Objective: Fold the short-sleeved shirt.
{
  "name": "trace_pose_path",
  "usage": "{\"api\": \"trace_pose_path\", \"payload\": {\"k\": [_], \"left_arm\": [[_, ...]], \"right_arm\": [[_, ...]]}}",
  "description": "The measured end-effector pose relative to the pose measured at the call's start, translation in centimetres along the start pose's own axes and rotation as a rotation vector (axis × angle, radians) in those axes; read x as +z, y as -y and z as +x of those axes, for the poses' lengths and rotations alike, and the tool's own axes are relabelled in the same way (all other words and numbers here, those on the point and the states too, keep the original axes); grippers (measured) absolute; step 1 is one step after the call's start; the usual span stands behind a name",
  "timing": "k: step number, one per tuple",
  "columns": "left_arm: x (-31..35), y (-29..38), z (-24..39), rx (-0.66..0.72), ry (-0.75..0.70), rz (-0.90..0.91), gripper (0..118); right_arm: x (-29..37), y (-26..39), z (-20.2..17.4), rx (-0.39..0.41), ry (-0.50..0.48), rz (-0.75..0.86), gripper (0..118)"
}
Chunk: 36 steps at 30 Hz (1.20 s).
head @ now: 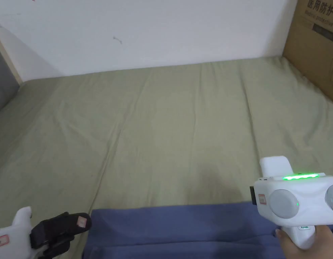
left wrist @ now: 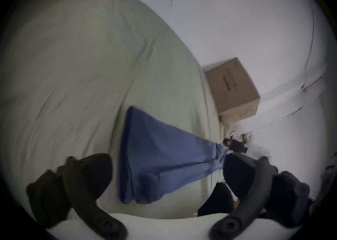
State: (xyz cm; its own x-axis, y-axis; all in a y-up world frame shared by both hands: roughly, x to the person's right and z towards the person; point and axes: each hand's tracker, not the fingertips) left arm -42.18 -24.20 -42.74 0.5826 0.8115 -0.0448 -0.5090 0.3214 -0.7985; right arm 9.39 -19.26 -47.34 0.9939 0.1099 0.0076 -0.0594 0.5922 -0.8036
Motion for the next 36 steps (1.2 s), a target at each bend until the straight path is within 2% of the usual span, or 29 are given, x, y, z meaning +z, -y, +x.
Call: {"api": "trace_pose_path", "payload": {"k": [3, 7, 10, 11, 12, 13, 14, 15, 16, 17, 18, 20, 26, 30, 32, 33, 36], "left_arm": [[-1.1, -0.5, -1.4, 0.071, 0.109, -0.091, 118], [-5.8, 0.6, -3.9, 0.174, 0.164, -0.218, 118], [-8.0, 0.8, -4.3, 0.244, 0.418, -0.202, 118], [-8.8, 1.0, -4.6, 0.273, 0.432, -0.190, 114], [-9.2, 1.1, -4.6, 0.242, 0.395, -0.180, 99], [-9.3, 0.9, -4.5, 0.193, 0.366, -0.143, 99], [-9.3, 0.6, -4.6, 0.150, 0.319, -0.112, 90], [-9.6, 0.6, -4.9, 0.141, 0.216, -0.097, 67], [-10.2, 0.8, -5.2, 0.128, 0.043, -0.103, 19], [-10.6, 1.2, -6.0, 0.116, -0.053, -0.126, 3], [-9.7, 2.2, -4.2, 0.169, 0.130, -0.079, 2], [-9.8, 2.7, -2.1, 0.088, 0.003, -0.098, 2], [-4.1, 2.0, 1.7, -0.161, -0.204, -0.066, 3], [1.3, 1.7, 1.6, -0.199, -0.495, 0.062, 3], [2.6, 1.6, 2.1, -0.265, -0.666, 0.069, 3], [2.8, 1.6, 2.7, -0.282, -0.701, 0.068, 3], [1.7, 2.3, 6.3, -0.264, -0.611, 0.068, 3]], "right_arm": [[0.0, 0.0, 0.7, -0.004, -0.021, -0.014, 0], [-0.2, 0.3, 1.4, -0.014, -0.044, -0.035, 0], [-0.6, 0.7, 1.8, 0.008, -0.050, -0.054, 0], [-0.6, 0.9, 1.8, 0.008, -0.054, -0.058, 0], [-0.7, 1.0, 2.1, 0.002, -0.065, -0.063, 0], [-0.8, 1.2, 2.3, -0.006, -0.075, -0.073, 0], [-1.0, 1.3, 2.5, -0.011, -0.083, -0.081, 0], [-0.9, 1.6, 2.6, -0.013, -0.090, -0.089, 1], [-1.0, 1.8, 2.8, -0.012, -0.096, -0.093, 1], [-1.1, 1.9, 2.9, -0.008, -0.098, -0.098, 1], [-1.2, 2.1, 3.1, 0.003, -0.094, -0.106, 1], [-1.4, 2.3, 3.2, 0.006, -0.080, -0.116, 1], [-1.3, 1.9, 3.8, -0.034, -0.125, -0.114, 1], [-0.6, 1.7, 3.2, -0.001, -0.152, -0.098, 1], [-0.3, 1.7, 2.8, -0.005, -0.168, -0.093, 1], [-0.2, 1.7, 2.8, -0.011, -0.178, -0.090, 1], [0.3, 1.9, 2.4, -0.014, -0.205, -0.086, 1]]}}
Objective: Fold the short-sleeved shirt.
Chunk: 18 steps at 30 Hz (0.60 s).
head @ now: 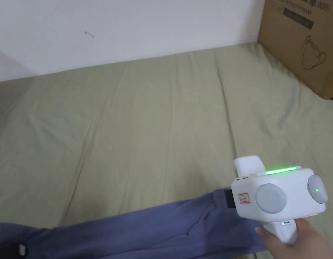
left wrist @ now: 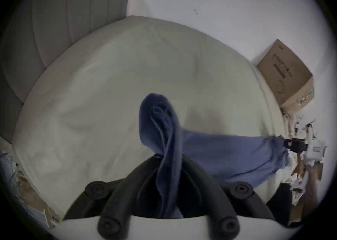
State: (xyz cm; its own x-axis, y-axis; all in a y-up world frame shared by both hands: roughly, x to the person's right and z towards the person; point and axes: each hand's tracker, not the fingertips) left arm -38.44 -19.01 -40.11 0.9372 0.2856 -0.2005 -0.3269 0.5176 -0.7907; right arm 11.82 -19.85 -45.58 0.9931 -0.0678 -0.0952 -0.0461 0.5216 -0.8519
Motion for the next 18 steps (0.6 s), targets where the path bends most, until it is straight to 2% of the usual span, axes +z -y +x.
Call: {"api": "trace_pose_path", "payload": {"k": [2, 4, 6, 7, 8, 9, 11, 12, 15, 16, 18], "left_arm": [[0.3, -0.1, 4.3, -0.023, 0.183, 0.000, 3], [-0.5, 0.0, 9.4, -0.067, 0.298, -0.034, 5], [-2.6, 0.6, 14.0, -0.083, 0.360, -0.118, 15], [-4.1, 1.0, 16.0, -0.091, 0.395, -0.166, 15], [-5.5, 1.4, 17.6, -0.079, 0.447, -0.195, 20], [-6.9, 1.8, 18.9, -0.069, 0.504, -0.240, 34], [-9.4, 2.7, 21.0, -0.046, 0.547, -0.320, 100], [-9.5, 3.1, 21.7, 0.009, 0.584, -0.357, 107], [-8.5, 3.0, 21.6, 0.009, 0.597, -0.315, 108], [-8.1, 2.6, 20.9, -0.053, 0.539, -0.269, 109], [-6.9, 2.4, 20.3, -0.089, 0.488, -0.253, 110]], "right_arm": [[0.3, 0.1, -0.2, 0.009, -0.014, 0.004, 1], [0.3, 0.3, -0.5, 0.020, -0.037, 0.001, 1], [0.2, 0.3, -0.6, 0.024, -0.047, -0.006, 1], [0.2, 0.4, -0.6, 0.027, -0.051, -0.009, 1], [0.2, 0.5, -0.6, 0.029, -0.051, -0.012, 1], [0.3, 0.5, -0.5, 0.030, -0.053, -0.015, 1], [0.4, 0.6, -0.1, 0.027, -0.066, -0.019, 1], [0.5, 0.6, 0.1, 0.025, -0.067, -0.016, 1], [0.8, 0.7, 0.7, 0.013, -0.062, -0.007, 1], [0.7, 0.7, 1.0, 0.003, -0.065, -0.003, 1], [0.6, 0.7, 1.3, -0.008, -0.071, -0.002, 1]]}}
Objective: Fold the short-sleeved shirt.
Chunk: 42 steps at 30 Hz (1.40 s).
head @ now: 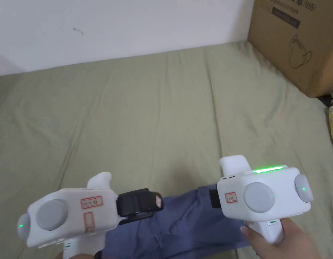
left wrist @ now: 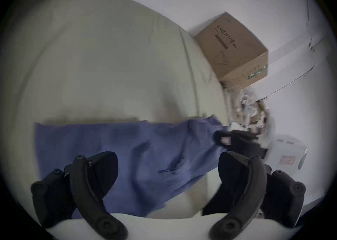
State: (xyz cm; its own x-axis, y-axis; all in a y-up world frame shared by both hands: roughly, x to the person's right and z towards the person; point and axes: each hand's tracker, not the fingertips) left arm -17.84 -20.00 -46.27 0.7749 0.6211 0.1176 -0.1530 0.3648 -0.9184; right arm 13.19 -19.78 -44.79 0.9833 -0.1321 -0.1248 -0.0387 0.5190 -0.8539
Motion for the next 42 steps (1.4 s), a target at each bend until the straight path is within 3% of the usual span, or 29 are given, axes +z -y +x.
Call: {"api": "trace_pose_path", "payload": {"k": [1, 2, 4, 5, 8, 11, 15, 20, 24, 25, 27, 28, 29, 35, 37, 40, 41, 42], "left_arm": [[1.0, 0.1, -0.6, -0.033, -0.097, -0.006, 105], [2.0, 0.2, -1.3, -0.092, -0.178, 0.013, 81], [3.0, 0.4, -2.1, -0.088, -0.182, 0.032, 6], [2.8, 0.5, -2.6, -0.069, -0.206, 0.024, 2], [1.1, 0.9, -3.2, -0.021, -0.095, -0.054, 2], [-2.5, 1.8, -2.2, -0.067, -0.068, -0.154, 2], [-7.9, 3.2, -1.1, -0.057, -0.136, -0.239, 1], [-5.5, 2.3, 1.4, -0.163, -0.094, -0.168, 1], [2.4, 0.9, -2.0, -0.080, 0.007, 0.009, 5], [4.2, 0.6, -3.6, -0.044, 0.014, 0.048, 14], [7.2, 0.2, -7.9, 0.057, 0.087, 0.096, 79], [8.3, 0.3, -9.3, 0.112, 0.109, 0.104, 107], [9.2, 0.6, -11.1, 0.182, 0.125, 0.119, 118], [6.5, 3.1, -18.9, 0.478, 0.293, 0.130, 118], [3.2, 3.9, -19.9, 0.564, 0.427, 0.083, 118], [0.7, 3.4, -18.3, 0.555, 0.697, 0.069, 118], [-0.5, 3.0, -17.7, 0.570, 0.724, 0.024, 117], [-1.2, 2.8, -17.3, 0.561, 0.654, -0.009, 108]], "right_arm": [[-0.1, 0.0, 0.1, -0.003, -0.001, 0.001, 1], [-0.1, 0.0, 0.2, -0.004, -0.001, 0.001, 1], [-0.3, 0.1, 0.3, -0.006, -0.006, 0.002, 1], [-0.3, 0.2, 0.3, -0.008, -0.007, 0.002, 1], [-0.5, 0.4, 0.4, -0.015, -0.015, -0.002, 1], [-0.5, 0.6, 0.6, -0.019, -0.020, -0.008, 1], [-0.3, 0.9, 1.0, -0.024, -0.006, -0.011, 1], [-0.1, 0.8, 1.3, -0.028, -0.001, -0.008, 1], [-0.1, 0.5, 1.4, -0.029, -0.004, 0.000, 1], [-0.1, 0.5, 1.4, -0.029, -0.005, 0.000, 1], [-0.2, 0.5, 1.2, -0.028, -0.009, -0.001, 1], [-0.3, 0.5, 1.1, -0.025, -0.011, -0.002, 1], [-0.2, 0.5, 1.0, -0.021, -0.013, -0.004, 1], [-0.7, 0.6, 0.7, -0.016, -0.015, -0.029, 1], [-0.6, 0.5, 0.6, -0.016, -0.013, -0.037, 1], [-0.2, 0.4, 0.5, 0.001, 0.004, -0.039, 1], [-0.2, 0.3, 0.7, 0.003, 0.004, -0.041, 1], [-0.2, 0.2, 0.9, 0.000, 0.002, -0.046, 1]]}}
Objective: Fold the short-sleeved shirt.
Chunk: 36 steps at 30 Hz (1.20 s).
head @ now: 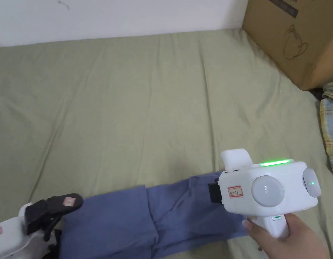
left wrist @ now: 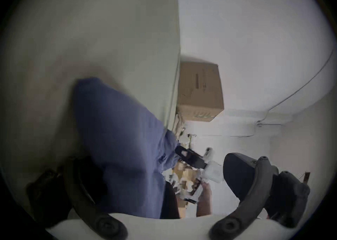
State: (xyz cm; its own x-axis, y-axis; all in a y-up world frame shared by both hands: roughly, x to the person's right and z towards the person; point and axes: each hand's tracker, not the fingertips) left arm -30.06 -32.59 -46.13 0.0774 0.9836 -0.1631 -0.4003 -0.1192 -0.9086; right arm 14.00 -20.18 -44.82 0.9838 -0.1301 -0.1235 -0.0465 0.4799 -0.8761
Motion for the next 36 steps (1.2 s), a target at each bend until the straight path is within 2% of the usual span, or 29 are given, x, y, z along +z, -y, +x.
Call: {"api": "trace_pose_path", "payload": {"k": [1, 2, 3, 4, 6, 11, 12, 13, 15, 18, 19, 23, 24, 26, 27, 28, 30, 31, 32, 34, 36], "left_arm": [[-0.2, -0.1, 0.3, -0.041, -0.066, 0.021, 81], [-0.3, -0.4, 0.7, -0.076, -0.115, 0.032, 18], [-0.6, -0.6, 0.8, -0.102, -0.274, 0.039, 8], [-1.0, -0.5, 0.6, -0.133, -0.487, 0.038, 8], [-0.6, 0.2, 1.1, -0.124, -0.330, 0.053, 8], [0.7, 2.7, 8.4, -0.383, -0.613, 0.061, 8], [1.8, 3.2, 10.2, -0.512, -0.785, 0.091, 8], [2.5, 3.8, 11.8, -0.582, -0.920, 0.111, 8], [4.1, 4.3, 13.6, -0.654, -1.121, 0.162, 8], [3.3, 5.5, 15.5, -0.767, -1.277, 0.165, 8], [2.4, 5.8, 16.0, -0.773, -1.274, 0.155, 9], [-3.4, 6.2, 17.5, -0.568, -0.917, 0.112, 9], [-5.6, 6.1, 17.5, -0.525, -0.861, 0.082, 9], [-9.9, 6.3, 17.2, -0.518, -0.838, 0.012, 10], [-12.6, 6.4, 16.8, -0.531, -0.854, -0.026, 13], [-14.5, 6.5, 16.6, -0.548, -0.879, -0.052, 23], [-18.3, 6.8, 15.9, -0.603, -0.896, -0.126, 82], [-19.6, 7.0, 15.7, -0.606, -0.879, -0.153, 104], [-20.5, 7.2, 15.6, -0.603, -0.849, -0.187, 111], [-21.1, 7.8, 16.1, -0.583, -0.789, -0.178, 112], [-20.2, 7.6, 16.7, -0.584, -0.794, -0.165, 112]], "right_arm": [[-0.1, -0.1, 0.2, -0.011, -0.005, -0.008, 1], [-0.2, -0.2, 0.3, -0.026, -0.008, -0.011, 1], [-0.1, -0.2, 0.5, -0.038, -0.011, -0.009, 1], [-0.2, -0.2, 0.5, -0.046, -0.013, -0.008, 1], [-0.2, -0.1, 0.4, -0.051, -0.019, -0.008, 1], [0.1, 0.1, 0.0, -0.031, -0.039, -0.011, 1], [0.2, 0.1, -0.1, -0.035, -0.048, -0.009, 1], [0.3, 0.1, -0.2, -0.050, -0.073, -0.007, 1], [0.5, 0.3, -0.4, -0.052, -0.109, -0.001, 1], [0.7, 0.7, -1.0, -0.031, -0.110, 0.006, 1], [0.8, 0.9, -1.1, -0.027, -0.110, 0.009, 1], [1.5, 1.2, -0.9, -0.037, -0.142, 0.022, 1], [1.8, 1.2, -0.8, -0.041, -0.142, 0.029, 1], [2.4, 1.2, -0.4, -0.051, -0.140, 0.037, 1], [2.7, 1.1, 0.0, -0.062, -0.151, 0.034, 1], [3.0, 1.2, 0.3, -0.067, -0.160, 0.033, 1], [3.7, 1.3, 0.8, -0.067, -0.154, 0.038, 1], [3.9, 1.3, 1.0, -0.061, -0.137, 0.040, 1], [4.1, 1.4, 1.3, -0.055, -0.119, 0.043, 1], [4.2, 1.5, 1.8, -0.055, -0.103, 0.048, 1], [4.2, 1.5, 2.4, -0.072, -0.098, 0.053, 1]]}}
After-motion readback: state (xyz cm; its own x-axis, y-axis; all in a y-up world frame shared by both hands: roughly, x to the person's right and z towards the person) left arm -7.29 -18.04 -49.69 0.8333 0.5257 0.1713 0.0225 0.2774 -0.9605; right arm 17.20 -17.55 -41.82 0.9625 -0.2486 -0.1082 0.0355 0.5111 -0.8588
